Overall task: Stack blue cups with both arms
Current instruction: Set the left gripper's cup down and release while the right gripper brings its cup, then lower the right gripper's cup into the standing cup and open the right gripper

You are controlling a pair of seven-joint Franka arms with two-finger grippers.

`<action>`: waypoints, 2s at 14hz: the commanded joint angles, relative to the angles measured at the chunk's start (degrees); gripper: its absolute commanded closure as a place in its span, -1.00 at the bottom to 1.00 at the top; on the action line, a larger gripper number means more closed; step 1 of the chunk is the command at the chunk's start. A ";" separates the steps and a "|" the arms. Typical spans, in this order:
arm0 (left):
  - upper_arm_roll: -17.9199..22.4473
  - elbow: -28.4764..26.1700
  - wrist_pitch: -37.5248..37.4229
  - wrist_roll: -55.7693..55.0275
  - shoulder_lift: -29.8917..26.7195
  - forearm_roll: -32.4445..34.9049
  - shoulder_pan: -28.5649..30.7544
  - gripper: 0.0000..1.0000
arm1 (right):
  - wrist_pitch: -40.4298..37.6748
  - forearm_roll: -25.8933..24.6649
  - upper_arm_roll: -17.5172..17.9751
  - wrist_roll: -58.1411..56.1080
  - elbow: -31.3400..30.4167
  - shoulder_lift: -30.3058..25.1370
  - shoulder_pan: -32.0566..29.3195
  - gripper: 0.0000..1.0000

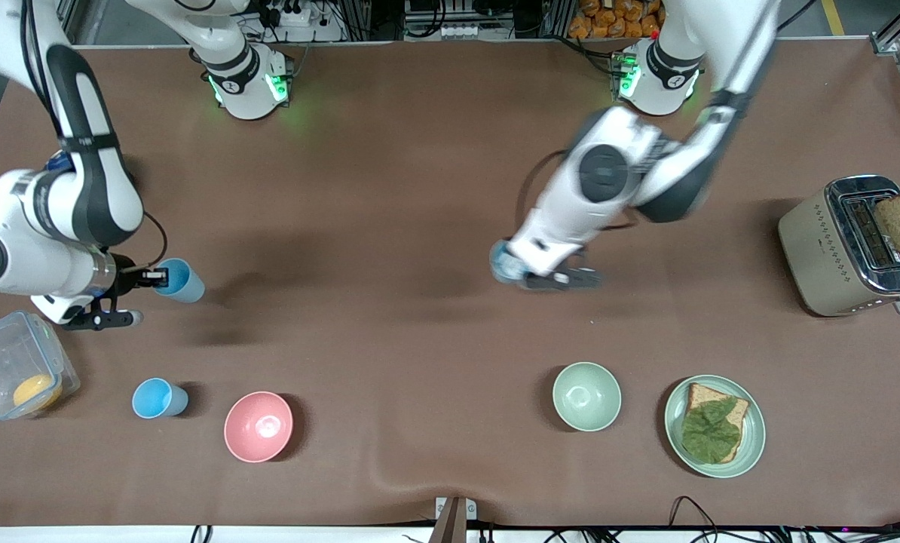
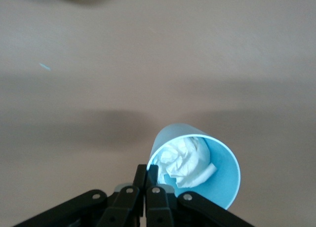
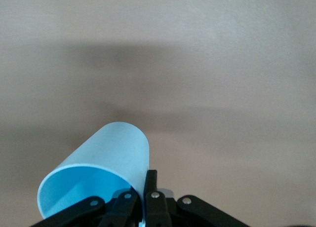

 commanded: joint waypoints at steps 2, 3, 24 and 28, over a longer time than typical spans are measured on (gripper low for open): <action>0.58 5.53 1.45 -5.07 6.42 0.84 -5.44 1.00 | -6.68 0.33 -0.13 3.14 2.09 -3.98 4.57 1.00; 0.66 5.45 4.08 -7.00 7.65 0.93 -7.20 1.00 | -7.40 1.99 -0.05 5.86 2.53 -3.63 5.80 1.00; 0.31 3.87 -10.28 -15.91 -11.48 7.97 6.47 -1.00 | 3.66 19.58 -0.22 54.73 7.97 5.59 37.09 1.00; 0.05 3.96 -17.51 -0.82 -16.41 6.92 17.01 -1.00 | 3.85 21.08 -0.22 60.90 14.05 10.61 40.78 1.00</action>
